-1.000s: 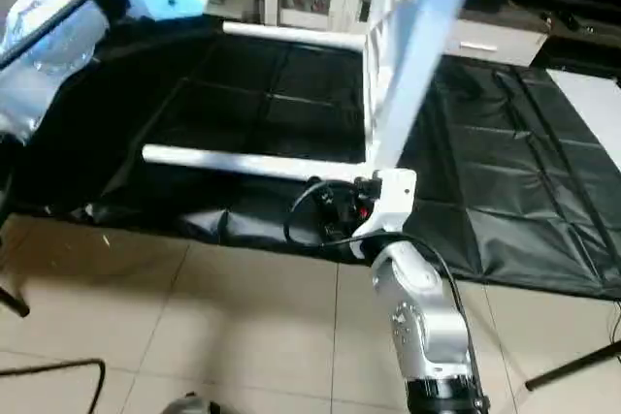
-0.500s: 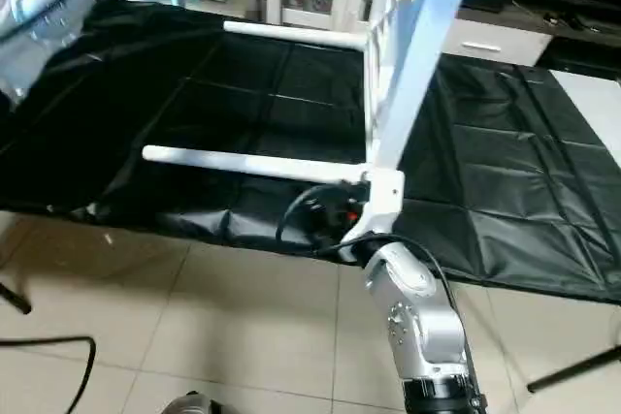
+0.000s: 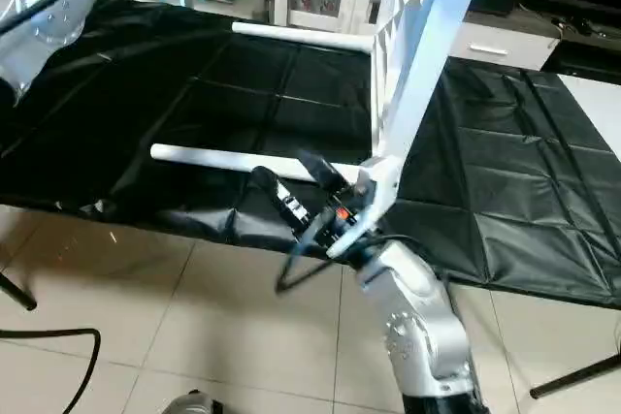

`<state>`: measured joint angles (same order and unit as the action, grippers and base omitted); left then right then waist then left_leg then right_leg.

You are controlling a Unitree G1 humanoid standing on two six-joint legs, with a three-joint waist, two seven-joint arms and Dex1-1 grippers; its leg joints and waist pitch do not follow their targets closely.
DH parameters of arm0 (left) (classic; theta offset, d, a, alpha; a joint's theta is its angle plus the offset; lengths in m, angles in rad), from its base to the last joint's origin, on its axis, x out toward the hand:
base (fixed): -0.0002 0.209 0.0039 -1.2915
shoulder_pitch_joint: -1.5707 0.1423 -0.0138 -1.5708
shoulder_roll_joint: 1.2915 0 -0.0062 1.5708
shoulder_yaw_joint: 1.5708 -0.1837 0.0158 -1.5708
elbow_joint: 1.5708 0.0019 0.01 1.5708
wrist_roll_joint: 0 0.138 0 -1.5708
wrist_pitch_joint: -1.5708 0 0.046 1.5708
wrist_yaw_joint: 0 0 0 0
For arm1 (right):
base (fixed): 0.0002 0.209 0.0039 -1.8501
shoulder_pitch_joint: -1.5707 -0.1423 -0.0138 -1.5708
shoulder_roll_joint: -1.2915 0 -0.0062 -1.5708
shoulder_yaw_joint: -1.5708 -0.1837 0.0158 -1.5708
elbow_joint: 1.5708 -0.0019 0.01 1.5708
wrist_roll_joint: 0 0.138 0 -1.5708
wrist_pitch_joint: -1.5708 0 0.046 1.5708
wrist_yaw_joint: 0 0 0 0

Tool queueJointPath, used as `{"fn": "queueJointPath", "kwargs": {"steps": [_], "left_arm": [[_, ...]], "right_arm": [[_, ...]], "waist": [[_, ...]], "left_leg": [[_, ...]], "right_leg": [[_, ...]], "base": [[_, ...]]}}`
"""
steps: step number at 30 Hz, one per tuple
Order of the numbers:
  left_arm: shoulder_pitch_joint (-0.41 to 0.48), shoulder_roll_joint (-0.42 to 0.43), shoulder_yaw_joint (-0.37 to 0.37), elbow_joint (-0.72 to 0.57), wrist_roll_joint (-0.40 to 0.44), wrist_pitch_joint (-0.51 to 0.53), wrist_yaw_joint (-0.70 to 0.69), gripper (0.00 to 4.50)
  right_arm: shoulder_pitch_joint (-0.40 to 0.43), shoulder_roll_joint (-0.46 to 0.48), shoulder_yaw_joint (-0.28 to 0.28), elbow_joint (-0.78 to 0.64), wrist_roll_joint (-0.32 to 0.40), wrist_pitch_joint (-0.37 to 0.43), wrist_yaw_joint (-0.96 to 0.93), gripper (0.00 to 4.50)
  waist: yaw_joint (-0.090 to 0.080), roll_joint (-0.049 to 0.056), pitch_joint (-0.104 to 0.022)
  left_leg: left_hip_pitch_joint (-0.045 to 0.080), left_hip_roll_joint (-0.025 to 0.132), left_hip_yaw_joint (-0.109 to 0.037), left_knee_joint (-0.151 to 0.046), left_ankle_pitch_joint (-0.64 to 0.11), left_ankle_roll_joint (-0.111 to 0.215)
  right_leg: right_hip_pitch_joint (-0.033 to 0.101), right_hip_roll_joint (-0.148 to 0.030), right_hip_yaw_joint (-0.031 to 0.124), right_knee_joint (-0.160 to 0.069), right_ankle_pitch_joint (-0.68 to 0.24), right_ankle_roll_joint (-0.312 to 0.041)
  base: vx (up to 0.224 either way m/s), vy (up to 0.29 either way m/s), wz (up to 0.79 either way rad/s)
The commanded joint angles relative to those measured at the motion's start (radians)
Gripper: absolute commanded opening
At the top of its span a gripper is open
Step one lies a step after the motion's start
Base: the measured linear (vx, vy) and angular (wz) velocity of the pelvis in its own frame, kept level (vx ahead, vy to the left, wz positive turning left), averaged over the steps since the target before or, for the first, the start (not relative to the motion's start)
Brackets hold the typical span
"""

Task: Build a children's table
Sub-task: Flip table

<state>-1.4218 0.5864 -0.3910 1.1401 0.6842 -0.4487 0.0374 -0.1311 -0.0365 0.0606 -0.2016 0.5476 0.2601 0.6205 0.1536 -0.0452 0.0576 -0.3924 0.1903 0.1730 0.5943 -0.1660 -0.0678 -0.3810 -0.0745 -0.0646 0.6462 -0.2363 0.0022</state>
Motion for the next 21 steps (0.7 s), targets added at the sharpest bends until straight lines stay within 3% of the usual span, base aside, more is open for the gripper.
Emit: {"fn": "queueJointPath", "kwargs": {"steps": [1, 14, 21], "left_arm": [[-0.025, -0.005, -0.008, 0.013, 0.010, -0.007, 0.012, 2.73], [-0.040, -0.013, 0.006, 0.059, -0.016, -0.002, 0.000, 1.77], [-0.017, -0.061, 0.145, 0.076, -0.186, 0.050, -0.060, 1.64]], "right_arm": [[0.004, -0.007, 0.001, -0.022, 0.000, -0.015, 0.007, 4.38], [0.005, -0.010, 0.006, -0.009, -0.004, -0.030, 0.007, 4.38], [-0.002, -0.009, -0.006, 0.020, -0.022, -0.023, -0.028, 4.38]], "waist": [[0.002, 0.023, -0.072], [0.007, 0.021, -0.071], [0.017, 0.019, -0.072]], "left_leg": [[0.034, 0.049, -0.029, -0.072, -0.197, -0.043], [0.036, 0.051, -0.029, -0.072, -0.198, -0.038], [0.036, 0.048, -0.026, -0.068, -0.171, -0.029]], "right_leg": [[0.038, -0.085, 0.048, -0.062, 0.147, -0.164], [0.036, -0.085, 0.048, -0.062, 0.144, -0.165], [0.036, -0.085, 0.048, -0.059, 0.171, -0.180]], "base": [[0.000, 0.000, 0.00], [0.000, 0.000, 0.00], [0.000, 0.000, 0.00]]}}
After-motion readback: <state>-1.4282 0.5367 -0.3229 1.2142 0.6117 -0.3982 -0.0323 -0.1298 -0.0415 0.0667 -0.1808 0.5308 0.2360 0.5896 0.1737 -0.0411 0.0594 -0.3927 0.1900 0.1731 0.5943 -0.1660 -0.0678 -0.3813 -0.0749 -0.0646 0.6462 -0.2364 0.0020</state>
